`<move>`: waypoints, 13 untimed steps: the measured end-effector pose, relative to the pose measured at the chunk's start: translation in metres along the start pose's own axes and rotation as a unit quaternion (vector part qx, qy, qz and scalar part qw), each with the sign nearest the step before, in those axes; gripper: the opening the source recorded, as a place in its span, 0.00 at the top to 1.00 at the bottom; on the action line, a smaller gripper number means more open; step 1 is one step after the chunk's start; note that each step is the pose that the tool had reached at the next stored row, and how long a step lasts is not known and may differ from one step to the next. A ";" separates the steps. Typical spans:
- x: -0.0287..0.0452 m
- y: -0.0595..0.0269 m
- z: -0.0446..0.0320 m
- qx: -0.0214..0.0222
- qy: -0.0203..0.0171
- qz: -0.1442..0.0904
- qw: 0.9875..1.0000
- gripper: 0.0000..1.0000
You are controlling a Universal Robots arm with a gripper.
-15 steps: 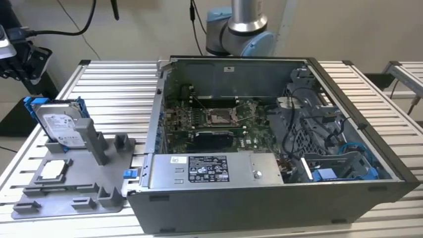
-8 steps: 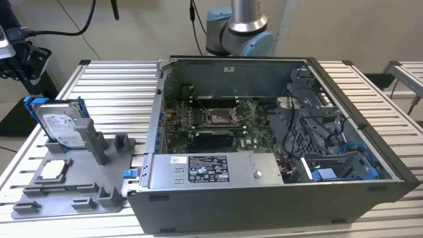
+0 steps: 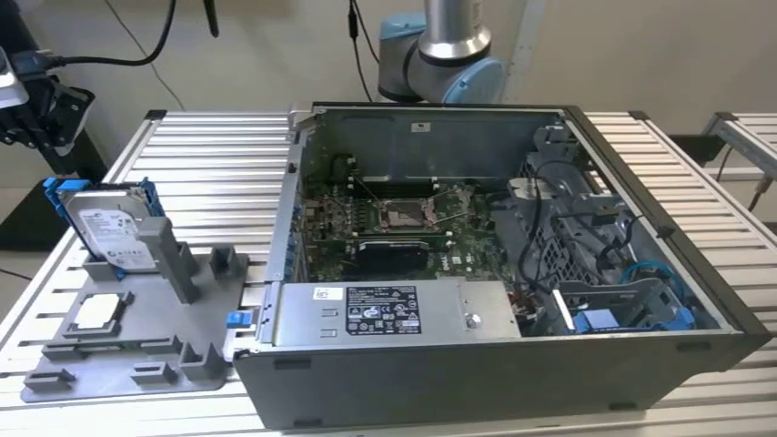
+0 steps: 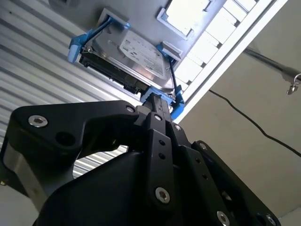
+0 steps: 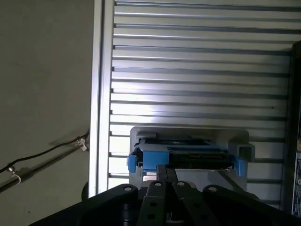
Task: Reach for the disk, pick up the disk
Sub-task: 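Reach for the disk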
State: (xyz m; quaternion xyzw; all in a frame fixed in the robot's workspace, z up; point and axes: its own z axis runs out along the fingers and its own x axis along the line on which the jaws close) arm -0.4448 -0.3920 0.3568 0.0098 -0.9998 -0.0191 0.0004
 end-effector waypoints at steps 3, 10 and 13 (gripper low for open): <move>0.0000 0.0000 0.0000 0.000 0.000 -0.003 1.000 1.00; 0.0000 0.0000 0.0000 0.000 0.002 -0.041 0.999 1.00; 0.0000 0.0000 0.0000 0.000 0.002 -0.060 0.998 1.00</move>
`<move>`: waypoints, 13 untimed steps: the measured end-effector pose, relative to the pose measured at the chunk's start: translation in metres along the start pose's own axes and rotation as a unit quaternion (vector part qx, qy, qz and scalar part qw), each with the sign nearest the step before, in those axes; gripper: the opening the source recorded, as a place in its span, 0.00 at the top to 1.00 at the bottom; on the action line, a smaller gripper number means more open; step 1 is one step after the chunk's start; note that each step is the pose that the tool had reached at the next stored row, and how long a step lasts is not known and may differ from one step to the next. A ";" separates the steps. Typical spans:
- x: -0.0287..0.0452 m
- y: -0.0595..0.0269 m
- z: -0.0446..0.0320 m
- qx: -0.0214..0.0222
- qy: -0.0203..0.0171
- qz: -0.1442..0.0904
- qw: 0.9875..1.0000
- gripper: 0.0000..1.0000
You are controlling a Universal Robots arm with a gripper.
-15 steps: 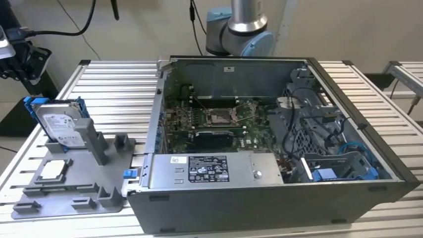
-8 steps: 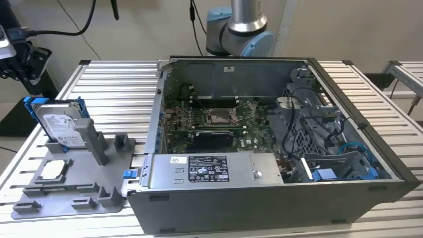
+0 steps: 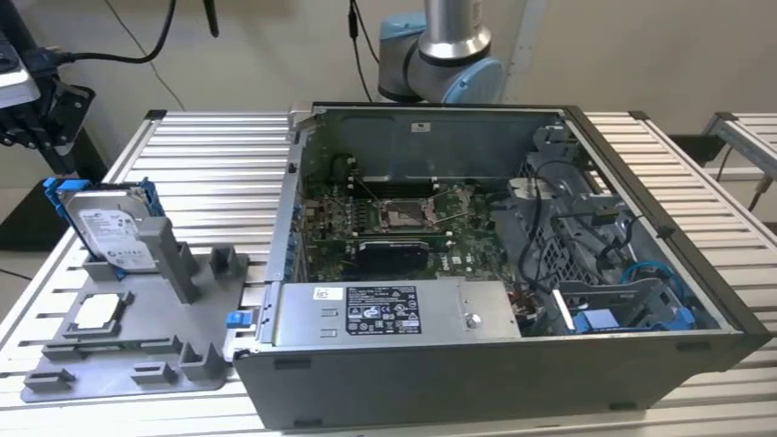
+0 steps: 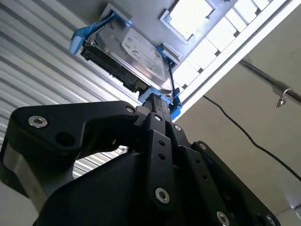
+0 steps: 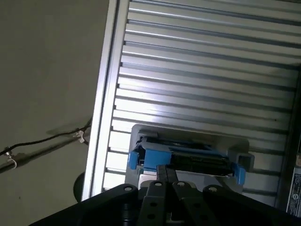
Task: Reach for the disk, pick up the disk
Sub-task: 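Reach for the disk, then pick up the disk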
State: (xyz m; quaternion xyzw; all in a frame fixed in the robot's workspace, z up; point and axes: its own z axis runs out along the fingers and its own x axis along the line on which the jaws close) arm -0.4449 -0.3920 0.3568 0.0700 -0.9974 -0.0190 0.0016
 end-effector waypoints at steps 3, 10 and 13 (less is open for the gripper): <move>0.0000 0.0000 0.0000 0.000 0.001 -0.029 1.000 1.00; 0.0000 0.0000 0.0000 0.000 0.003 -0.081 0.997 1.00; 0.0000 0.0000 0.0000 0.000 0.004 -0.106 0.994 1.00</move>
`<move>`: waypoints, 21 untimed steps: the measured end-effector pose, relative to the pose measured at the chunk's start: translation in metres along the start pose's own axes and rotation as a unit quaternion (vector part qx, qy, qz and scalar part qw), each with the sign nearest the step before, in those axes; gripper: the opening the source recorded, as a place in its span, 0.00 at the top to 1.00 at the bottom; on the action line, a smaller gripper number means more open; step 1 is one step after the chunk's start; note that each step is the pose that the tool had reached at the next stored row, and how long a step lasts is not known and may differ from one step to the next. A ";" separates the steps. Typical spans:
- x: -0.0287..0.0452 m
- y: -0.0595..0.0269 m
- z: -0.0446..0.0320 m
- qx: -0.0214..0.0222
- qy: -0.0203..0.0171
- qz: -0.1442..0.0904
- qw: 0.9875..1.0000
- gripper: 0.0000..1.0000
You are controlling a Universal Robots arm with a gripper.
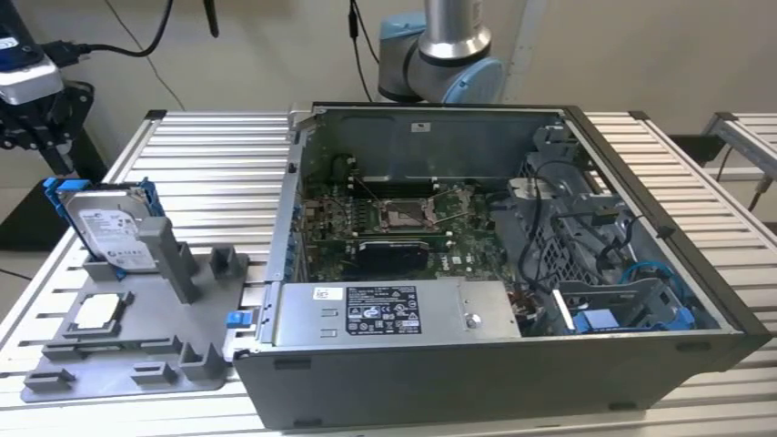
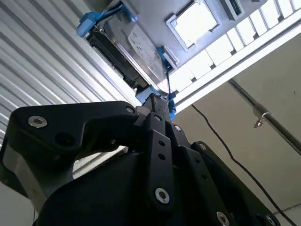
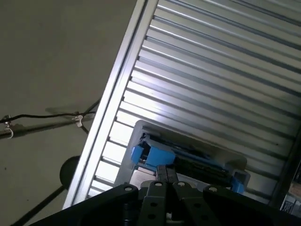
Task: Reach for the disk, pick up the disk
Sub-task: 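Pick up the disk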
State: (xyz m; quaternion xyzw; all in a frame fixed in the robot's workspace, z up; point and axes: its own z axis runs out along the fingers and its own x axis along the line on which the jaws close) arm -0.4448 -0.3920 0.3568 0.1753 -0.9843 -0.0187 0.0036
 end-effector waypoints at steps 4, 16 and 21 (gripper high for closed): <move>0.0000 0.0000 0.0000 0.000 0.001 -0.031 1.000 1.00; 0.0000 0.0000 0.0000 0.000 0.004 -0.095 0.995 1.00; 0.0000 0.0001 0.0000 0.000 0.005 -0.124 0.992 1.00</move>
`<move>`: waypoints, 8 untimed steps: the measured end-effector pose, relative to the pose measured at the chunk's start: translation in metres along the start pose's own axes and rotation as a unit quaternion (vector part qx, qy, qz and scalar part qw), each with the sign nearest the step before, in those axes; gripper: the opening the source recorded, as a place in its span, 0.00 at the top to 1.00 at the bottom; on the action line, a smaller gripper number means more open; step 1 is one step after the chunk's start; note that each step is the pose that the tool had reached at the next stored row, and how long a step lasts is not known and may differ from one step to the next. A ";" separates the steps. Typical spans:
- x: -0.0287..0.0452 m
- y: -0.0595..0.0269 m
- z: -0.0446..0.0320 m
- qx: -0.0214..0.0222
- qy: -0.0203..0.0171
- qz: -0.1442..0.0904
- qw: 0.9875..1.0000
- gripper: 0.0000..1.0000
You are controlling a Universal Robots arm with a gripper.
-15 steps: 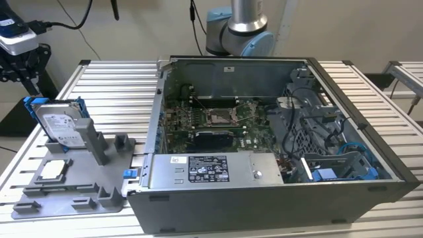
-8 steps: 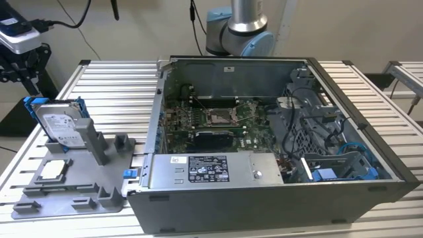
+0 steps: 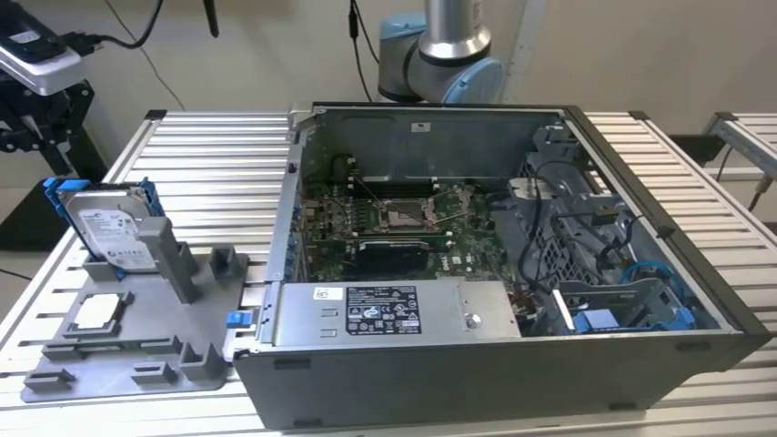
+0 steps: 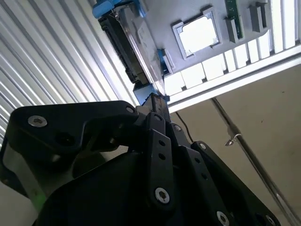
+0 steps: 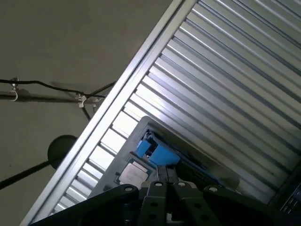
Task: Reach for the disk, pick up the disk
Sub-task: 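Pick up the disk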
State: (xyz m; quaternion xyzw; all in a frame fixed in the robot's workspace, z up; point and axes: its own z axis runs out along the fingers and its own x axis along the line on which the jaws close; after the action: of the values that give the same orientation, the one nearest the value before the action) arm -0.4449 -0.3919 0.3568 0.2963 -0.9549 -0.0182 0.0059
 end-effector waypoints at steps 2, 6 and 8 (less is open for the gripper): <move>0.0000 0.0000 0.0000 0.000 0.000 -0.012 1.000 1.00; 0.0000 -0.0001 0.0000 0.000 0.001 -0.033 0.999 1.00; 0.0000 -0.0001 0.0000 0.000 0.002 -0.044 0.999 1.00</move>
State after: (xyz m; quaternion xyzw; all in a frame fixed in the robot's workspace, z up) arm -0.4448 -0.3920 0.3568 0.3384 -0.9408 -0.0179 0.0067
